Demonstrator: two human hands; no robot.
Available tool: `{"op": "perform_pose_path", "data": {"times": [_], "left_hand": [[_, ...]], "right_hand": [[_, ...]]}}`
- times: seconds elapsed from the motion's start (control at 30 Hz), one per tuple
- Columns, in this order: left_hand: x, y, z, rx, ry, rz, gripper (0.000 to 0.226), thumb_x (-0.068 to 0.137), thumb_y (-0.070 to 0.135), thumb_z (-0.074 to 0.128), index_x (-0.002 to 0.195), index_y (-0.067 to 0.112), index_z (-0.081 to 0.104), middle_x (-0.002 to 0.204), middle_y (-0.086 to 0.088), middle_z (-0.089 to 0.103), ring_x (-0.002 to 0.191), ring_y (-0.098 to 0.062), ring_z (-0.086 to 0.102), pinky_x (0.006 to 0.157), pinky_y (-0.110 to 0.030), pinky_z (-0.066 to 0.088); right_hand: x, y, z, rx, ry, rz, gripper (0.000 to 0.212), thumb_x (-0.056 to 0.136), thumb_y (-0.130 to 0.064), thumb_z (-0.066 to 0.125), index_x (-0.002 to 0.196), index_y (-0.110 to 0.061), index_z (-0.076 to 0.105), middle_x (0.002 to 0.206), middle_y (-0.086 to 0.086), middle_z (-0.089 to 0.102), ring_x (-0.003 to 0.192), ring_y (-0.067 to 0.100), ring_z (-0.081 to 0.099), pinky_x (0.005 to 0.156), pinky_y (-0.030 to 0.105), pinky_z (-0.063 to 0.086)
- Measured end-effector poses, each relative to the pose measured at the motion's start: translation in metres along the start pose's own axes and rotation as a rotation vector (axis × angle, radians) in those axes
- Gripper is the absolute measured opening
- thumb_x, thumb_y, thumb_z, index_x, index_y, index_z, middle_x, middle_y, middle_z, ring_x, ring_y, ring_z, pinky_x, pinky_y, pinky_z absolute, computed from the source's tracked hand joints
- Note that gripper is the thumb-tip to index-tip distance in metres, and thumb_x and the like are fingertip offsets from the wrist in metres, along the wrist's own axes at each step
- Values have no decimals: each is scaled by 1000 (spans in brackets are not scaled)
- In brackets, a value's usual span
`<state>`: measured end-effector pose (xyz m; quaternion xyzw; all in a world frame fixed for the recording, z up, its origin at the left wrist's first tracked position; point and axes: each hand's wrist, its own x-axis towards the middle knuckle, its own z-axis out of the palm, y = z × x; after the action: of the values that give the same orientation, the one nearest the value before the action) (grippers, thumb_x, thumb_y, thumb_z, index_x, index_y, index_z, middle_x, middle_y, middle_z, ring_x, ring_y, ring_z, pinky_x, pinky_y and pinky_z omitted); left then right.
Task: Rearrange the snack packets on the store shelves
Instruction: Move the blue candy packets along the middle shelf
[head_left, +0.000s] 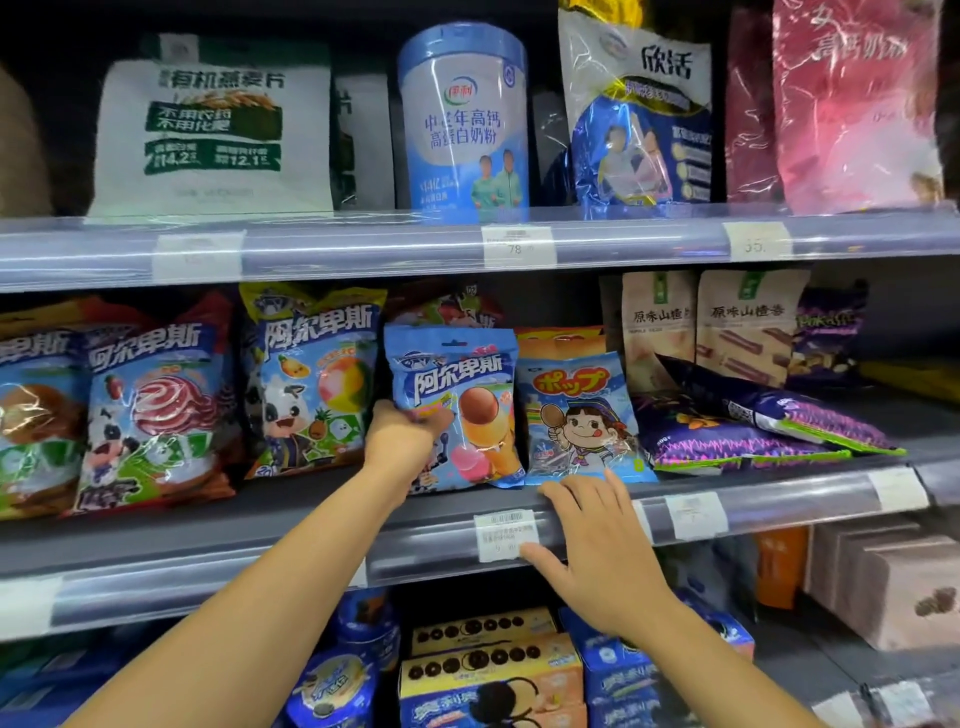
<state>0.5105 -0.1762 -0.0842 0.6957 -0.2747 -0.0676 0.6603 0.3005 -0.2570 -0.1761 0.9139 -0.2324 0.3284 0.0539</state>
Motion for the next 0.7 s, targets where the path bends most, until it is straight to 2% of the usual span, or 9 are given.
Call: {"op": "perform_pose_path", "data": {"times": [0.2,0.33,0.43,0.5,0.6,0.7], "left_hand": [[-13,4,0,85,20,-31,44,76,18,74,109,12,46,91,-2,59,74,-13,55,57,-25,41],[-26,10,-1,187,64,-25,57,70,25,78,115,12,45,102,-5,62,89,-26,61,70,-31,47],[-39,19,-4,281,122,-25,64,65,32,79,116,11,46,101,-6,64,94,-32,63,79,-38,54],[-50,26,-5,329,132,-37,71,69,33,80,123,8,43,102,-5,60,99,-34,61,83,-40,53],[-64,36,-4,361,109,-66,85,71,37,81,136,6,35,118,-12,58,107,-33,57,88,-42,50],[-78,41,-8,449,74,-81,95,73,44,78,144,5,27,136,-15,49,122,-34,48,97,-45,45]], "right_hand": [[2,1,-8,27,-67,-1,68,85,-70,28,134,-25,42,122,-6,46,121,19,39,120,37,3],[4,3,-16,66,-119,-5,72,84,-71,33,140,-26,36,129,-5,42,128,19,33,120,37,4],[3,6,-22,123,-153,-7,69,88,-64,44,144,-25,32,135,-5,40,131,19,29,119,36,9],[3,8,-27,146,-166,-25,70,89,-62,47,145,-23,31,138,-4,40,133,20,29,119,35,13],[4,12,-33,165,-216,-53,69,91,-57,49,147,-22,29,141,-2,39,134,21,28,118,36,16],[7,19,-37,161,-245,-92,67,91,-50,54,146,-21,30,140,2,42,131,24,33,113,35,25]]}}
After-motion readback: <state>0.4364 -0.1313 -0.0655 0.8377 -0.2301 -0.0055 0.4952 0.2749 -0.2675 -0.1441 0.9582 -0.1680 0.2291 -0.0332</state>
